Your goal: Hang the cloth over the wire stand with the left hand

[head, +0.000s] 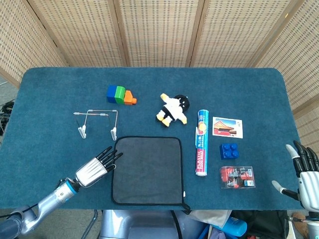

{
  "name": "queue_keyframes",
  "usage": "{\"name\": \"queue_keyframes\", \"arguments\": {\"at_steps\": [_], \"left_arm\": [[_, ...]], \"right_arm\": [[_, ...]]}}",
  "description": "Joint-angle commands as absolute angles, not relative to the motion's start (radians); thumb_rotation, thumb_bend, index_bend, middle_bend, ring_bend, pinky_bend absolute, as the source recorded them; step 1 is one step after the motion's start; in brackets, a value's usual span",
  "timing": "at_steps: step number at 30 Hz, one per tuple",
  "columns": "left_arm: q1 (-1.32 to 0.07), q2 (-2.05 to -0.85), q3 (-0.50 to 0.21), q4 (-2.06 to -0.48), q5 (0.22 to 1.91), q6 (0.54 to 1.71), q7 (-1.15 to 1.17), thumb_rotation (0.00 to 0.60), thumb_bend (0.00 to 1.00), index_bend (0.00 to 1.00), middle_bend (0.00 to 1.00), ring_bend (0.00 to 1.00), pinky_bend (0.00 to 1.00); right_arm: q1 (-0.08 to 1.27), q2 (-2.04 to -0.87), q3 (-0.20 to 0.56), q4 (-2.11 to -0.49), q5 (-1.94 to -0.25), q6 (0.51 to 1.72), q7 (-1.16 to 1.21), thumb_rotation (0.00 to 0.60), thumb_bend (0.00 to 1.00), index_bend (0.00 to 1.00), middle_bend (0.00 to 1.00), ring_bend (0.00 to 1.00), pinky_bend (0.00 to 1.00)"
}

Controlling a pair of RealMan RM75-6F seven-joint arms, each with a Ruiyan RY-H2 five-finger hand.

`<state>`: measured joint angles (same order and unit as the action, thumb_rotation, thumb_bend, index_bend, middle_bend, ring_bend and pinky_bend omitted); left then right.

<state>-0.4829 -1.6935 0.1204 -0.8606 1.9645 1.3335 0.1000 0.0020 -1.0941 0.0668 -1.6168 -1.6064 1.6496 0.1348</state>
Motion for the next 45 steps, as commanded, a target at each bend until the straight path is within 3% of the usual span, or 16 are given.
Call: {"name": "queue_keyframes", "arguments": {"at_steps": [1,25,34,45], "left_arm": [[-0.491,-1.710,0.119,-0.853,1.953,1.324,0.108,0.600,0.32,0.38,0.00,0.00,0.00],[-0.544,-1.772,0.138,-0.839,1.905,1.287,0.185,0.600,0.32,0.39,0.00,0.00,0.00],[-0.550,-1.783,0.136,-0.851,1.887,1.288,0.214,0.600,0.45,0.43,0.00,0.00,0.00],[-0.559,-1.780,0.137,-0.870,1.874,1.288,0.232,0.600,0.46,0.46,0.00,0.00,0.00]], "right_arm": [[0.002,-1.093,0.067,-1.617,-1.605,1.648,0.138,0.600,0.00,0.01,0.00,0.00,0.00],[0.002,-1.080,0.068,-1.617,-1.598,1.644,0.170,0.600,0.00,0.01,0.00,0.00,0.00],[0.000,-1.074,0.068,-1.618,-1.598,1.646,0.186,0.600,0.00,0.01,0.00,0.00,0.00],[0.000,-1.072,0.068,-1.619,-1.599,1.645,0.192,0.600,0.00,0.01,0.00,0.00,0.00]]}}
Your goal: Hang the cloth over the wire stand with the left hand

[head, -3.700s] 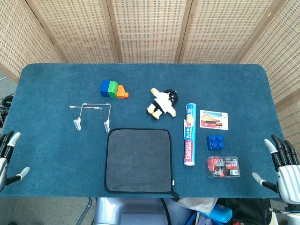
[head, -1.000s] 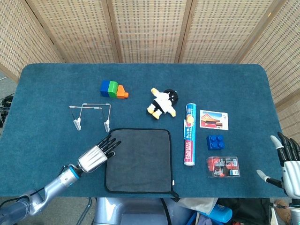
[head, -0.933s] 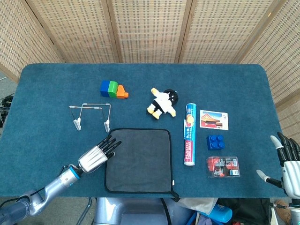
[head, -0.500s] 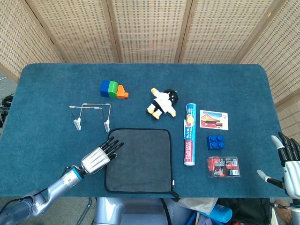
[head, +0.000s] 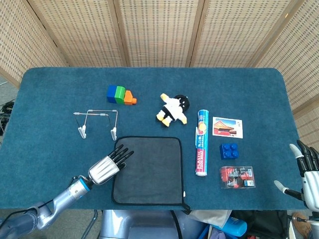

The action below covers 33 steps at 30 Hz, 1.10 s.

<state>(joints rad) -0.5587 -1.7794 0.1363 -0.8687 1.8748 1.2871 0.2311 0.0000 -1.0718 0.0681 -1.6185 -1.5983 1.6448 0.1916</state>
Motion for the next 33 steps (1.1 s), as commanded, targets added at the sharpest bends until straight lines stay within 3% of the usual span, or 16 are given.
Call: {"name": "queue_keyframes", "arguments": {"at_steps": [1,12,28,33], "left_arm": [[-0.560,-1.781,0.137,-0.870,1.873,1.289,0.233,0.600,0.46,0.47,0.00,0.00,0.00],[-0.568,-1.788,0.134,-0.875,1.865,1.302,0.227,0.600,0.46,0.66,0.00,0.00,0.00],[-0.613,-1.795,0.101,-0.932,1.876,1.331,0.265,0.600,0.45,0.68,0.00,0.00,0.00],[-0.671,-1.791,0.067,-1.013,1.886,1.288,0.346,0.600,0.44,0.68,0.00,0.00,0.00]], "right_arm": [[0.000,-1.071,0.067,-1.619,-1.600,1.644,0.192,0.600,0.00,0.01,0.00,0.00,0.00],[0.000,-1.067,0.066,-1.621,-1.600,1.641,0.201,0.600,0.00,0.01,0.00,0.00,0.00],[0.001,-1.058,0.065,-1.625,-1.595,1.634,0.218,0.600,0.00,0.01,0.00,0.00,0.00],[0.002,-1.057,0.070,-1.622,-1.585,1.633,0.223,0.600,0.00,0.01,0.00,0.00,0.00]]}}
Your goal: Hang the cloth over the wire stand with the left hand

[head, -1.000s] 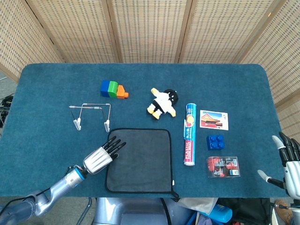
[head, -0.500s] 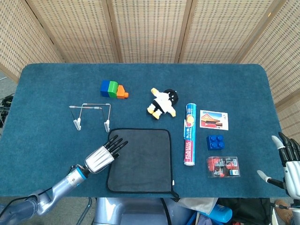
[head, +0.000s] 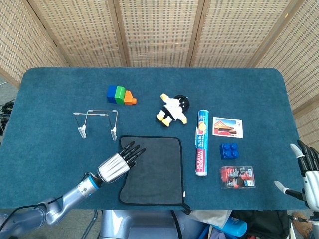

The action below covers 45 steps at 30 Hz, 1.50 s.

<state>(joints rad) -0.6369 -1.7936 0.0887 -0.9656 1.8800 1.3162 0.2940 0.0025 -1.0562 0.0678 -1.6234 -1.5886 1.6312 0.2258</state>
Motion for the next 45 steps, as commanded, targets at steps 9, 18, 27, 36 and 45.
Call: {"name": "queue_keyframes", "arguments": {"at_steps": [9,18,27,36,45], "left_arm": [[-0.768,-1.821,0.003,-1.069,1.866,1.193,0.380,0.600,0.42,0.68,0.00,0.00,0.00],[-0.845,-1.899,-0.021,-1.025,1.856,1.124,0.393,0.600,0.40,0.68,0.00,0.00,0.00],[-0.895,-1.972,-0.052,-0.967,1.820,1.074,0.417,0.600,0.40,0.68,0.00,0.00,0.00],[-0.942,-2.033,-0.065,-0.906,1.797,1.055,0.402,0.600,0.40,0.68,0.00,0.00,0.00],[-0.980,-2.062,-0.059,-0.864,1.798,1.066,0.351,0.600,0.40,0.68,0.00,0.00,0.00]], "right_arm": [[-0.007,-1.076,0.081,-1.612,-1.585,1.663,0.179,0.600,0.00,0.01,0.00,0.00,0.00],[-0.008,-1.082,0.080,-1.606,-1.590,1.667,0.172,0.600,0.00,0.01,0.00,0.00,0.00],[-0.004,-1.074,0.085,-1.604,-1.573,1.650,0.198,0.600,0.00,0.01,0.00,0.00,0.00],[0.002,-1.066,0.086,-1.603,-1.564,1.634,0.219,0.600,0.00,0.01,0.00,0.00,0.00],[0.005,-1.061,0.087,-1.605,-1.559,1.623,0.231,0.600,0.00,0.01,0.00,0.00,0.00]]}}
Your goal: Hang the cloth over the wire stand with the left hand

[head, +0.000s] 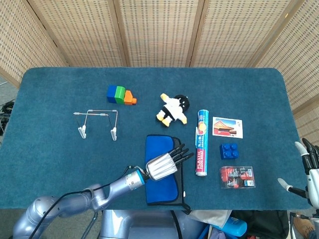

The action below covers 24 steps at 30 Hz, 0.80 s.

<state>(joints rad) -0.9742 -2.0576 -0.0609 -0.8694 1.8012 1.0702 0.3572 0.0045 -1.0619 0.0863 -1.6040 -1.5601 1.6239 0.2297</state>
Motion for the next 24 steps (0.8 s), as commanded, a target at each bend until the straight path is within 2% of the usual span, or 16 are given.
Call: {"name": "queue_keyframes", "arguments": {"at_steps": [1,24], "left_arm": [[-0.983,-2.065,-0.058,-0.860,1.797,1.062,0.350,0.600,0.40,0.68,0.00,0.00,0.00],[-1.013,-2.173,-0.065,-0.755,1.741,1.034,0.383,0.600,0.35,0.67,0.00,0.00,0.00]], "right_arm": [[0.005,-1.061,0.087,-1.605,-1.559,1.623,0.232,0.600,0.00,0.01,0.00,0.00,0.00],[0.009,-1.048,0.085,-1.608,-1.551,1.605,0.260,0.600,0.00,0.01,0.00,0.00,0.00]]}}
